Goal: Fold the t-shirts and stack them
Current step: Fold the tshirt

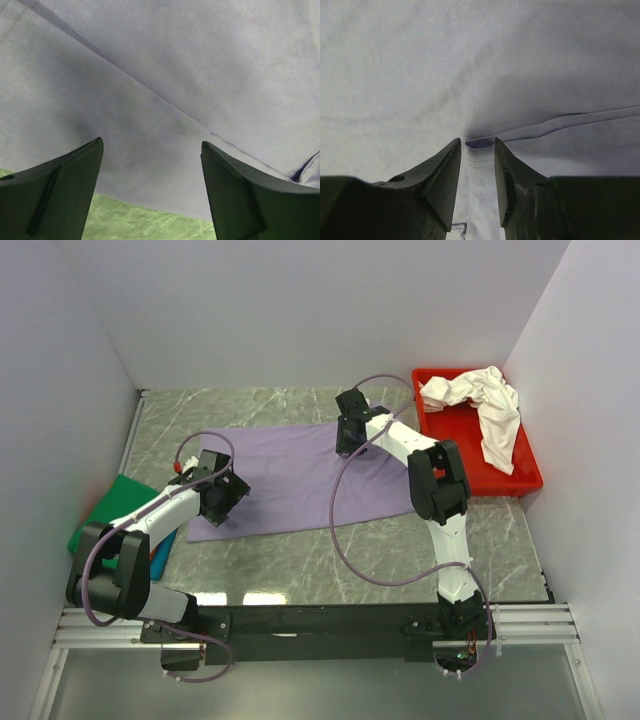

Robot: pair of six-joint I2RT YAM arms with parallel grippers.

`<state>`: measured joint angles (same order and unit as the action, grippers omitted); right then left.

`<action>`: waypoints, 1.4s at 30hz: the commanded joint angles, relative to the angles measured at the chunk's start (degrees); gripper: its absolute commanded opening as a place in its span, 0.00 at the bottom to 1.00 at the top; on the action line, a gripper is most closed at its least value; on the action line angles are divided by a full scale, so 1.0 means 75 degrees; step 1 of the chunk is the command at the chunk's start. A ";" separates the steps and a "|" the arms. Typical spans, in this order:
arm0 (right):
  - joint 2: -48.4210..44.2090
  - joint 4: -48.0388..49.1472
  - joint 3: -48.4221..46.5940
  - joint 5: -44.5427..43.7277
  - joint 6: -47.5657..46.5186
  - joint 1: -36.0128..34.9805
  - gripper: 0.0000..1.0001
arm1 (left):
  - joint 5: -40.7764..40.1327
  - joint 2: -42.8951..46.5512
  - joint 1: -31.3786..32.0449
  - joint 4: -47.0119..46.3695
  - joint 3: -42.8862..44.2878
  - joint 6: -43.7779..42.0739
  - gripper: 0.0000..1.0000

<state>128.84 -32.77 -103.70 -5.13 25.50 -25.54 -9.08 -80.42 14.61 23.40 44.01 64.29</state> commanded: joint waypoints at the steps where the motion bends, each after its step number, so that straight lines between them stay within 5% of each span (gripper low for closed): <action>1: 0.0119 0.0116 0.0034 -0.0160 0.0022 -0.0110 0.40 | -0.0078 0.0118 0.0032 -0.0120 0.0085 0.0029 0.84; 13: 0.0341 -0.0083 -0.0177 -0.0324 -0.0013 -0.0216 0.39 | -0.0043 0.0153 0.0032 -0.0213 -0.0032 0.0064 0.84; 22: 0.0014 -0.0107 -0.0072 -0.0512 0.0104 -0.0239 0.16 | -0.0043 0.0164 0.0032 -0.0249 -0.0067 0.0053 0.84; 42: -0.0948 -0.0153 -0.0118 -0.0582 -0.0024 -0.0427 0.07 | -0.0008 0.0141 0.0032 -0.0319 -0.0149 0.0053 0.84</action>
<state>124.60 -34.20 -103.70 -8.84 25.85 -27.70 -9.02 -80.42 14.61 22.11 43.31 64.31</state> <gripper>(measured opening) 0.081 0.844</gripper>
